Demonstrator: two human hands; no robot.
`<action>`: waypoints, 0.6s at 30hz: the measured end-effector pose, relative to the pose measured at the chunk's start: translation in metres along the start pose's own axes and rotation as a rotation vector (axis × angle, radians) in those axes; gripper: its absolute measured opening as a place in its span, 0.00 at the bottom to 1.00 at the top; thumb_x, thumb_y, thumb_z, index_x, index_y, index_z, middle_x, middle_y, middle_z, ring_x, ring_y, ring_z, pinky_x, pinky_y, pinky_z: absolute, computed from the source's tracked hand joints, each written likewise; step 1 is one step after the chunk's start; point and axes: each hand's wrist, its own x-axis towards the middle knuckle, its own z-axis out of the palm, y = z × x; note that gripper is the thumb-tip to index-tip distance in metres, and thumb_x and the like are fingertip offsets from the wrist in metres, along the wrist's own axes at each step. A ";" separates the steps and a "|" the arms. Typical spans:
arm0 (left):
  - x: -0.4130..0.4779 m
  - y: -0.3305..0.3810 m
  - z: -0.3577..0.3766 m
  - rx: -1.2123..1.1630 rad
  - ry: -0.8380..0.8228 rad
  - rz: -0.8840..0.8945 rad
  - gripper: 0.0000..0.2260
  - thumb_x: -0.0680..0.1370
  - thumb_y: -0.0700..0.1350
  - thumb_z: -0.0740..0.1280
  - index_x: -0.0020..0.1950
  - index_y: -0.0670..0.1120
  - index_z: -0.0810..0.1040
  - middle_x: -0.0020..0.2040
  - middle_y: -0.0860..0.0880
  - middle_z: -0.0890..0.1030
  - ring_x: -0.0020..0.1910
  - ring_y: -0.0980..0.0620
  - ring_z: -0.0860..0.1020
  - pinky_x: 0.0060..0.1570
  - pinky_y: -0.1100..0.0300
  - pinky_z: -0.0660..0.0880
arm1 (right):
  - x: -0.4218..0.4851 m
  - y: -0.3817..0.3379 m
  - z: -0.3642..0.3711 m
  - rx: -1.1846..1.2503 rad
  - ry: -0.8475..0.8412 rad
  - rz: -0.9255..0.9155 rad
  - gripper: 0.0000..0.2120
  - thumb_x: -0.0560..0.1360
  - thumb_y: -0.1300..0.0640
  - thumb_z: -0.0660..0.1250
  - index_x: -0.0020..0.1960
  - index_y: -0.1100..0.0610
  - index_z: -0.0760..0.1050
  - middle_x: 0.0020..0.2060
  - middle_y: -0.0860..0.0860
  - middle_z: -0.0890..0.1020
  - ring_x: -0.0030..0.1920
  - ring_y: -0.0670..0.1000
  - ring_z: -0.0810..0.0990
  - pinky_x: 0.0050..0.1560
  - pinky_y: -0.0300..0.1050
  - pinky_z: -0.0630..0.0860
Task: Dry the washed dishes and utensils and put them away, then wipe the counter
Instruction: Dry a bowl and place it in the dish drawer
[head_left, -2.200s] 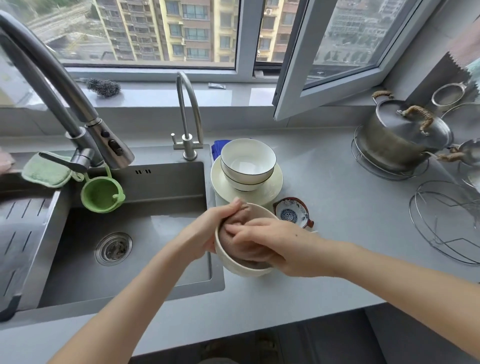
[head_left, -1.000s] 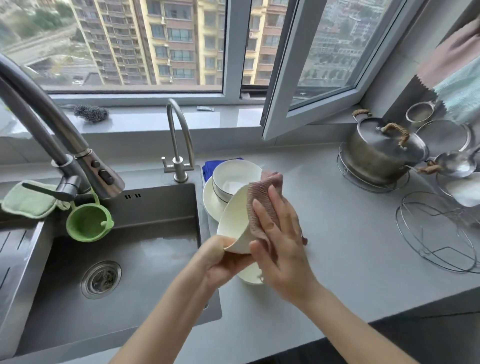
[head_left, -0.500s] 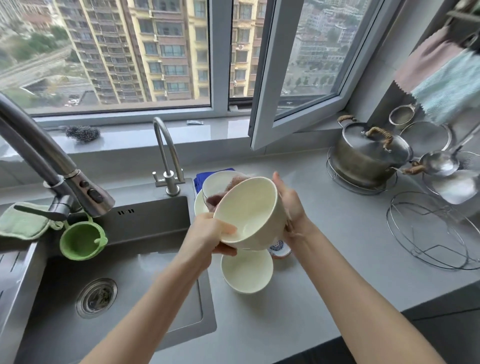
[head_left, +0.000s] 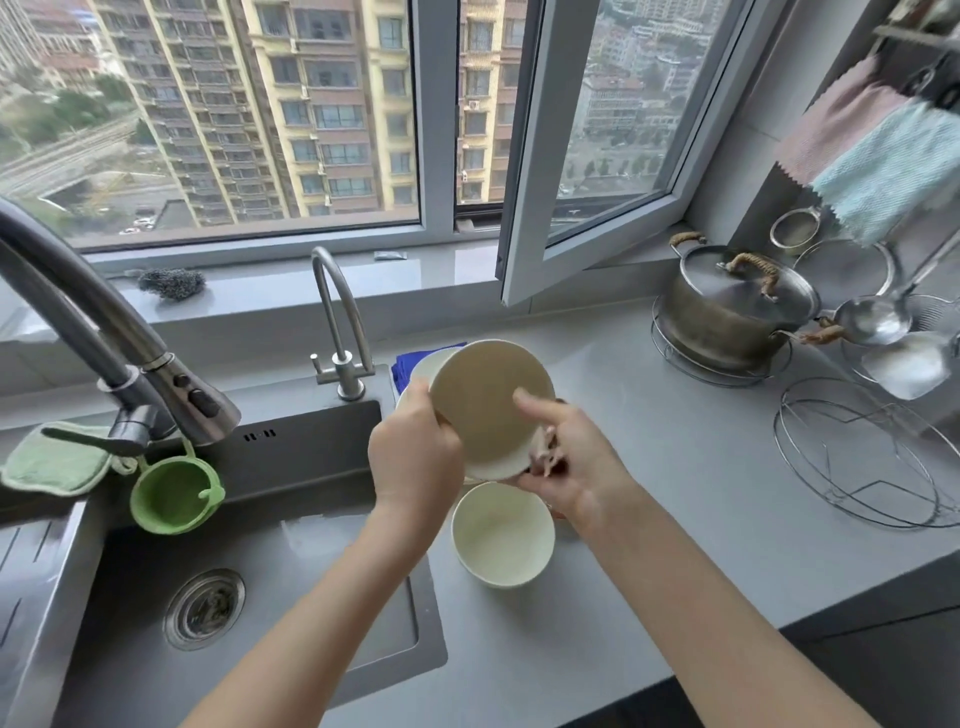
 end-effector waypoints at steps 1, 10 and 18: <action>-0.001 0.001 -0.003 0.024 -0.061 0.003 0.06 0.71 0.33 0.58 0.43 0.42 0.68 0.29 0.50 0.66 0.32 0.42 0.66 0.26 0.58 0.54 | -0.002 0.003 0.000 -0.172 0.092 -0.144 0.06 0.73 0.64 0.67 0.46 0.59 0.70 0.31 0.65 0.71 0.30 0.52 0.82 0.25 0.42 0.77; 0.030 0.015 -0.018 0.353 -0.674 0.457 0.08 0.72 0.33 0.57 0.47 0.44 0.67 0.37 0.45 0.72 0.37 0.44 0.69 0.30 0.57 0.62 | -0.018 0.019 -0.033 -1.092 0.304 -0.686 0.11 0.70 0.65 0.64 0.40 0.48 0.75 0.29 0.41 0.75 0.34 0.46 0.72 0.35 0.32 0.68; -0.046 0.031 0.015 -0.417 -0.770 0.204 0.17 0.73 0.56 0.64 0.62 0.62 0.70 0.50 0.58 0.80 0.49 0.57 0.78 0.50 0.62 0.74 | -0.043 0.034 -0.092 -0.570 0.689 -0.474 0.18 0.70 0.66 0.66 0.55 0.49 0.77 0.43 0.47 0.82 0.39 0.55 0.81 0.41 0.49 0.80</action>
